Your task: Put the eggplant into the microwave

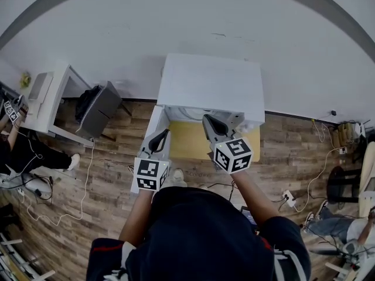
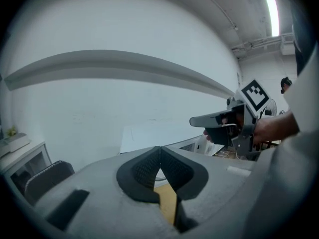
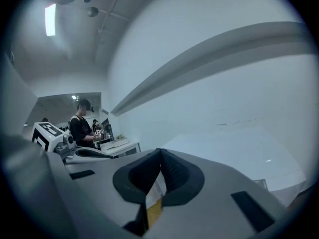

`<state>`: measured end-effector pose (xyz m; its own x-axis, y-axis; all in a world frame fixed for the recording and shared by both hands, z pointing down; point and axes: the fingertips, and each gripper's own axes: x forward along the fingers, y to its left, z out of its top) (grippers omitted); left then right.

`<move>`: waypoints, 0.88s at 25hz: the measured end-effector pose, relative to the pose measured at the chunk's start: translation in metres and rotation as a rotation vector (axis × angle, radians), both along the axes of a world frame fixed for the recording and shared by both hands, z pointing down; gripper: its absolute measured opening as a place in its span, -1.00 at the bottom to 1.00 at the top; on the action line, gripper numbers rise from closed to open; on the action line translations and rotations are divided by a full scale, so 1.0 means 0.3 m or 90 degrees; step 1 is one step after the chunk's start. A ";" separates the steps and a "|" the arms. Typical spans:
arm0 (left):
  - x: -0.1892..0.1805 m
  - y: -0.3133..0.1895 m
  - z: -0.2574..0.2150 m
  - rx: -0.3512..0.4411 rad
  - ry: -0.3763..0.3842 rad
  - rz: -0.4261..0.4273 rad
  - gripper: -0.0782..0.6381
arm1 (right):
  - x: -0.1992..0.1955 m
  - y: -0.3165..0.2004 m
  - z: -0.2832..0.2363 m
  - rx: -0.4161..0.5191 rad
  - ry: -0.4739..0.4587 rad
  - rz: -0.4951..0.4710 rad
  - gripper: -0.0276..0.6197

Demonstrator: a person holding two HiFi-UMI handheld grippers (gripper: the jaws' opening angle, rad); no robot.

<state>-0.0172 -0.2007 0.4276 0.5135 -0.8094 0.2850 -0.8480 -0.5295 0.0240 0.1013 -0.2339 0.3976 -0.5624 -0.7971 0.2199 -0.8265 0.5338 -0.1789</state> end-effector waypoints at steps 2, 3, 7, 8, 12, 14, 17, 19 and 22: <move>-0.001 -0.005 -0.027 0.014 -0.012 0.001 -0.73 | -0.003 0.007 -0.051 0.023 0.003 -0.004 -0.88; 0.000 -0.007 -0.039 0.020 -0.023 0.004 -0.73 | -0.004 0.010 -0.075 0.034 0.003 -0.005 -0.88; -0.007 -0.015 -0.080 0.057 -0.058 0.010 -0.73 | 0.000 0.018 -0.153 0.063 -0.014 -0.005 -0.88; -0.009 -0.017 -0.090 0.061 -0.056 0.010 -0.73 | 0.002 0.019 -0.168 0.069 -0.020 -0.004 -0.88; -0.015 -0.024 -0.135 0.065 -0.048 0.006 -0.73 | 0.007 0.019 -0.214 0.084 -0.035 0.000 -0.88; -0.011 -0.025 -0.170 0.080 -0.045 0.010 -0.73 | 0.009 0.021 -0.225 0.088 -0.040 0.002 -0.88; -0.012 -0.026 -0.200 0.103 -0.037 0.011 -0.73 | 0.013 0.027 -0.230 0.092 -0.045 0.008 -0.88; -0.009 -0.023 -0.220 0.109 -0.030 0.011 -0.73 | 0.016 0.031 -0.235 0.097 -0.041 0.011 -0.88; -0.001 -0.018 -0.237 0.103 -0.030 0.013 -0.73 | 0.024 0.033 -0.235 0.098 -0.038 0.013 -0.88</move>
